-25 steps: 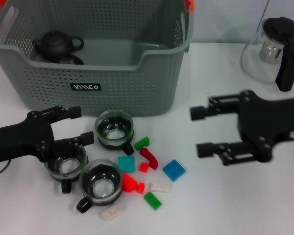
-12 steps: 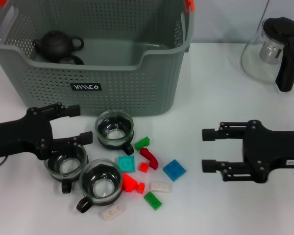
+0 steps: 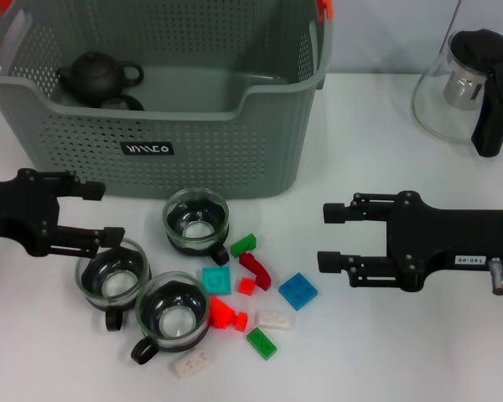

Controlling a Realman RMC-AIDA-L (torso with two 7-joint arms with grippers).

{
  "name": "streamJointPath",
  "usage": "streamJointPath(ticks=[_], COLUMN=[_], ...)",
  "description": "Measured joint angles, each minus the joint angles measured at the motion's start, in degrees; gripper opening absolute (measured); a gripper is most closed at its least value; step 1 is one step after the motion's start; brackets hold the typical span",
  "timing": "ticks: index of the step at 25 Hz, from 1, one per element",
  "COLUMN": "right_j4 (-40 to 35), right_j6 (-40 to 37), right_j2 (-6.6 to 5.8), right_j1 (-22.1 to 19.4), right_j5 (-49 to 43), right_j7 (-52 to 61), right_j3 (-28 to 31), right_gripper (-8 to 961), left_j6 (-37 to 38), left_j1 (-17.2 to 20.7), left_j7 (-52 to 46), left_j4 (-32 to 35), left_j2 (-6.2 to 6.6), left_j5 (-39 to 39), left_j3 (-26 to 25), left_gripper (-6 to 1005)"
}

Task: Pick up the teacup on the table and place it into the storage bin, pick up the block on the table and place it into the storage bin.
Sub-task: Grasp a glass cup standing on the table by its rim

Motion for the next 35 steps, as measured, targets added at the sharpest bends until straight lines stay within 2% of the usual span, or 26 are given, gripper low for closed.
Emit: streamJointPath(ticks=[5, 10, 19, 28, 35], right_j4=[0.0, 0.1, 0.0, -0.2, -0.1], right_j6=[0.8, 0.9, 2.5, 3.6, 3.9], right_j2=[-0.43, -0.77, -1.16, -1.54, -1.54], right_j1=[0.4, 0.7, 1.7, 2.0, 2.4], right_j5=[0.2, 0.3, 0.1, 0.2, 0.4], right_j7=[0.1, 0.3, 0.4, 0.3, 0.4], right_j3=[0.2, 0.2, 0.2, 0.2, 0.3], right_gripper=[717, 717, 717, 716, 716], left_j6=[0.3, -0.5, -1.3, -6.5, -8.0], left_j1=[-1.7, -4.0, -6.3, -9.0, -9.3], left_j7=[-10.5, -18.8, -25.1, -32.1, -35.3], left_j4=[7.3, 10.2, 11.1, 11.3, 11.3], left_j2=[-0.21, -0.89, -1.05, -2.74, -3.10], left_j5=[4.7, 11.8, 16.9, 26.6, 28.9], left_j3=[3.8, 7.3, 12.0, 15.4, 18.0], left_gripper=[841, 842, 841, 841, 841])
